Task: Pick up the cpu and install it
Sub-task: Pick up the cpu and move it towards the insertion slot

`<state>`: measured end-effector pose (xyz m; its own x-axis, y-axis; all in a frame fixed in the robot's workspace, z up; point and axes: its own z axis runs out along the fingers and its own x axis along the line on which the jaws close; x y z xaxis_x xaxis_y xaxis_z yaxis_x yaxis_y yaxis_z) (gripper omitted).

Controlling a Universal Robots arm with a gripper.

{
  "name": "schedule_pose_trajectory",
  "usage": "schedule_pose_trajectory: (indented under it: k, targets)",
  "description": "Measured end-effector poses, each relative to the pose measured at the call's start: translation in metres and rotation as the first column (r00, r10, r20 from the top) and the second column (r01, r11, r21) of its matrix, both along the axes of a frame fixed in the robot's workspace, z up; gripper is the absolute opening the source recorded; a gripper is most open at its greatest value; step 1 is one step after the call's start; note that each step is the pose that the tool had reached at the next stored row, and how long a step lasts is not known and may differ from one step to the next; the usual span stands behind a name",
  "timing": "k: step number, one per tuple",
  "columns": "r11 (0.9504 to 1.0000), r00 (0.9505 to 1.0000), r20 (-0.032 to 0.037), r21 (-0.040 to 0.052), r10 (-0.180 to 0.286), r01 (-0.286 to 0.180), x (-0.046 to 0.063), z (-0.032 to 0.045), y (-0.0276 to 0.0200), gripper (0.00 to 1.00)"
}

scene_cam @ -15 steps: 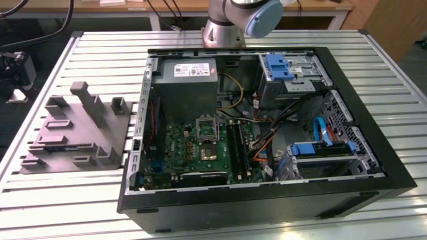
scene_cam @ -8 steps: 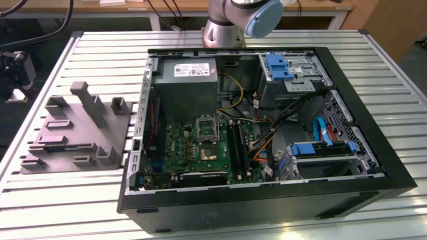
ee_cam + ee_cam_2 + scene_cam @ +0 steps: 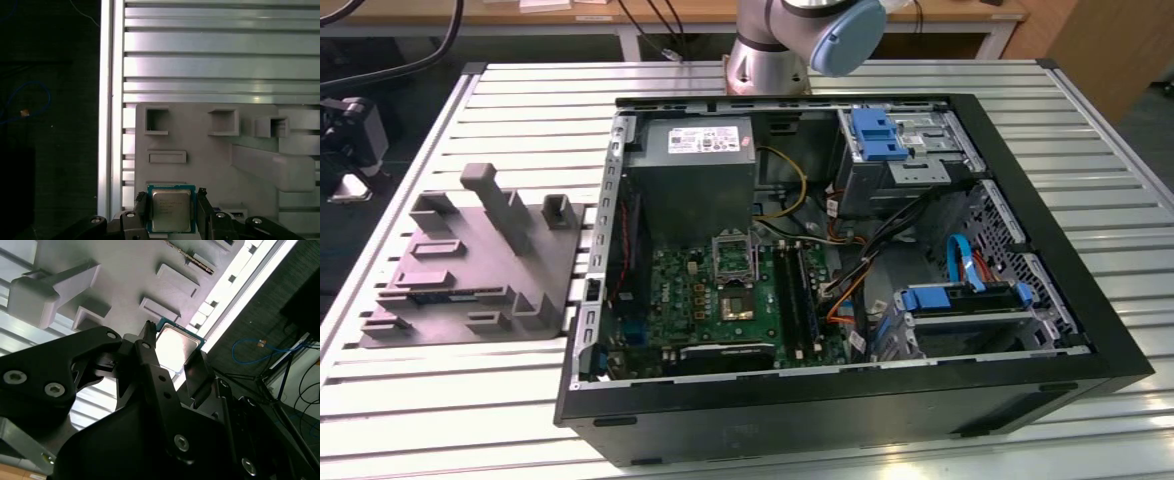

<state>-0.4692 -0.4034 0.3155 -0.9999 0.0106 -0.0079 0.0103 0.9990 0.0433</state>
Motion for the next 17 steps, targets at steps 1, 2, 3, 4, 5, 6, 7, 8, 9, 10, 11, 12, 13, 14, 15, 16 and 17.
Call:
schedule_pose_trajectory:
  k: [1, 2, 3, 4, 5, 6, 7, 8, 9, 10, 11, 12, 13, 14, 15, 16, 17]
  targets:
    - [1.0, 1.0, 0.0, 0.0, 0.0, 0.0, 0.0, 0.0004, 0.0, 0.47]
    - [1.0, 1.0, 0.0001, 0.0, 0.0, 0.0, 0.0, 0.001, 0.0, 0.47]
    - [1.0, 1.0, 0.0001, 0.0, 0.0, 0.0, 0.0, 0.0016, 0.0, 0.47]
    - [1.0, 1.0, 0.0, 0.0, 0.0, 0.0, 0.0, 0.0022, 0.0, 0.47]
    - [1.0, 1.0, 0.0, 0.0001, 0.0, 0.0, 0.0, 0.0028, 0.0, 0.47]
    - [1.0, 1.0, 0.0, 0.0001, 0.0, 0.0, 0.0, 0.0033, 0.0, 0.47]
    - [1.0, 1.0, 0.0001, 0.0, 0.0, 0.0, 0.0, 0.0037, 0.0, 0.47]
    - [1.0, 1.0, -0.0001, -0.0001, 0.0, 0.0, 0.0, 0.0049, 0.0, 0.47]
    - [1.0, 1.0, -0.0001, -0.0001, 0.0, 0.0, 0.0, 0.0059, 0.0, 0.47]
    - [1.0, 1.0, 0.0001, 0.0, 0.0, 0.0, 0.0, 0.0066, 0.0, 0.47]
    - [1.0, 1.0, 0.0, -0.0001, 0.0, 0.0, 0.0, 0.0074, 0.0, 0.47]
    - [1.0, 1.0, 0.0, -0.0002, 0.0, 0.0, 0.0, 0.0083, 0.0, 0.47]
    - [1.0, 1.0, 0.0, -0.0002, 0.0, 0.0, 0.0, 0.0094, 0.0, 0.47]
    - [1.0, 1.0, 0.0, -0.0003, 0.0, 0.0, 0.0, 0.0104, 0.0, 0.47]
    - [1.0, 1.0, 0.0, -0.0003, 0.0, 0.0, 0.0, 0.0115, 0.0, 0.47]
    - [1.0, 1.0, 0.0, -0.0003, 0.0, 0.0, 0.0, 0.0124, 0.0, 0.47]
    - [1.0, 1.0, 0.0, -0.0003, 0.0, 0.0, 0.0, 0.0132, 0.0, 0.47]
